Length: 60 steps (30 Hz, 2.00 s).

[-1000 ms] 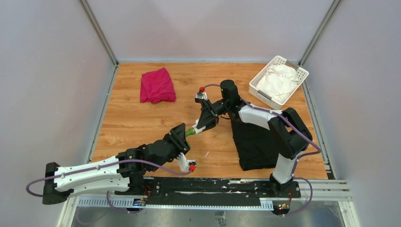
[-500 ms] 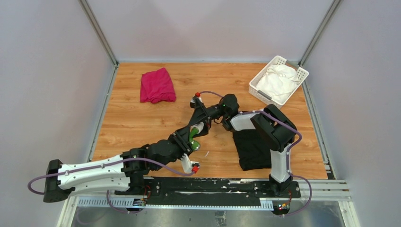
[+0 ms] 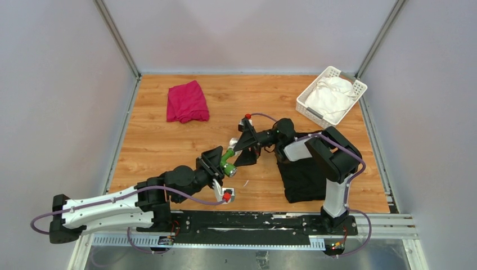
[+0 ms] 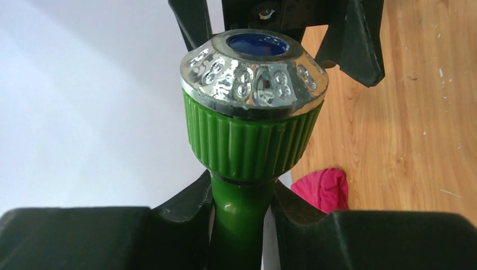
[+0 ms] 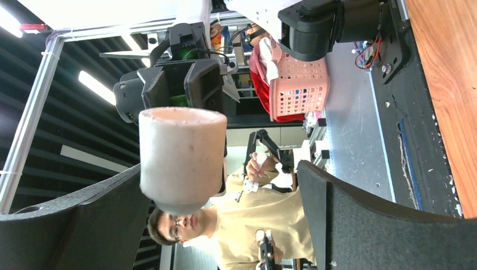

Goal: Install the water faucets

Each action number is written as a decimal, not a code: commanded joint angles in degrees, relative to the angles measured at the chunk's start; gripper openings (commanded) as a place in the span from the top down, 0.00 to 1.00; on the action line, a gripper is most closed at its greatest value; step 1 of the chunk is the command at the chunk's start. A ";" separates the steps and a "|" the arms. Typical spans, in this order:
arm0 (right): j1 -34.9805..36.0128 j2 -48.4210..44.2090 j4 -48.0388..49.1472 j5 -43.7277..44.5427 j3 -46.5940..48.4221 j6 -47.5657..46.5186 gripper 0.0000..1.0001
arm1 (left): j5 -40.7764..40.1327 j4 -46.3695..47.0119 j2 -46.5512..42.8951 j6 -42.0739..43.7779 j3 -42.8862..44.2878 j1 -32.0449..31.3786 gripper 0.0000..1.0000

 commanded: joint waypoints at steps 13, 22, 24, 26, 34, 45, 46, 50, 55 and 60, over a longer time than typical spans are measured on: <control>-14.78 -20.10 -32.68 -1.62 -2.09 -28.61 0.01 | 1.44 -13.57 -5.42 -44.11 15.60 -0.08 1.00; -12.79 -37.44 -110.58 34.08 17.63 -96.04 0.01 | -1.85 -20.18 -0.50 -70.28 25.45 0.01 1.00; -12.56 -42.90 -101.81 36.39 11.42 -95.14 0.01 | -2.64 -21.72 0.59 -75.84 27.02 0.68 1.00; -12.45 -48.93 -92.20 38.79 4.37 -94.03 0.01 | 1.16 -24.50 2.38 -80.95 29.21 3.85 1.00; -11.85 -63.63 -74.17 43.02 -9.46 -93.81 0.01 | 34.41 -22.34 8.09 -95.04 29.31 26.68 1.00; -9.48 -58.60 -59.24 24.71 -8.95 -87.52 0.01 | 77.39 -2.51 12.04 -108.51 21.45 48.15 1.00; -8.55 -58.75 -59.72 25.02 -8.67 -88.22 0.01 | 79.55 0.39 12.51 -110.77 20.71 48.88 1.00; 0.53 -65.05 -72.64 40.25 -6.96 -107.11 0.02 | 81.51 3.53 14.80 -115.09 19.29 50.03 1.00; 12.15 -70.72 -77.24 64.75 -9.39 -125.04 0.04 | 81.27 3.64 17.38 -121.50 20.06 51.39 1.00; 18.63 -71.77 -75.77 73.38 -10.93 -134.40 0.05 | 81.46 -1.05 19.77 -124.68 23.22 52.02 1.00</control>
